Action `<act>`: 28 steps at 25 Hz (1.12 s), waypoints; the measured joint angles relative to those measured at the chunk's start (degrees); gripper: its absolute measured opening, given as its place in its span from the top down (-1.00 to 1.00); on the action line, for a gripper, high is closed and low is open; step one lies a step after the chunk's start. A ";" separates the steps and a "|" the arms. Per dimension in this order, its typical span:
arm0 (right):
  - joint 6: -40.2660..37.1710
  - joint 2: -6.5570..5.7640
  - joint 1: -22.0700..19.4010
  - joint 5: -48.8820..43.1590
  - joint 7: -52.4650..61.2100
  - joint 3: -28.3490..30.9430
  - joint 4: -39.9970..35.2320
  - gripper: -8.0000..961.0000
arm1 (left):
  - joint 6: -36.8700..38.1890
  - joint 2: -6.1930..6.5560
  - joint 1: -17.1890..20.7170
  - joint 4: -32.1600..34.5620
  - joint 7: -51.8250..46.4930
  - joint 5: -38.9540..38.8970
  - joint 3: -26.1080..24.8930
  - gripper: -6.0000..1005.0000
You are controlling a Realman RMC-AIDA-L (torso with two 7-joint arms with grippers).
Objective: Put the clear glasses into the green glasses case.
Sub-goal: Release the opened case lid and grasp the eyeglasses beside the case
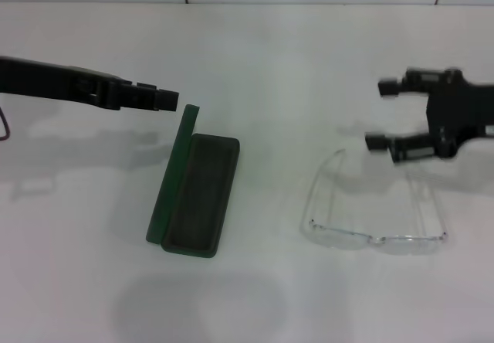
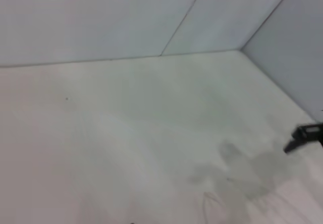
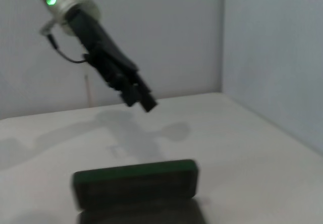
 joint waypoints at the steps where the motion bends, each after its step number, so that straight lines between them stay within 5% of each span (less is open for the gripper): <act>1: -1.50 0.08 0.19 -2.08 2.17 -0.09 -1.44 -0.82 | -0.03 -0.17 -0.08 0.35 -0.21 0.36 0.01 -0.08; 9: -15.21 1.79 7.56 -22.71 26.86 -0.35 -14.51 -0.81 | -0.63 -0.34 0.56 0.85 -1.09 0.76 -0.35 -0.09; 13: -21.12 0.44 13.93 -26.45 33.34 -0.74 -15.21 -0.81 | -1.21 -0.37 0.96 0.43 -0.82 0.69 -0.38 -0.09; 16: -25.16 0.00 18.35 -31.37 36.42 -0.87 -15.07 -0.63 | -1.43 -0.74 1.13 0.25 -0.55 0.51 -0.38 -0.10; 21: -25.72 0.63 22.31 -39.55 36.81 -4.79 -13.99 -0.42 | -2.48 -1.57 1.52 -0.98 0.67 -0.08 -0.03 -0.10; 28: -21.44 1.58 23.07 -42.10 35.31 -11.58 -11.22 -0.40 | -4.12 -1.56 1.38 -4.65 2.66 -2.82 0.08 -0.10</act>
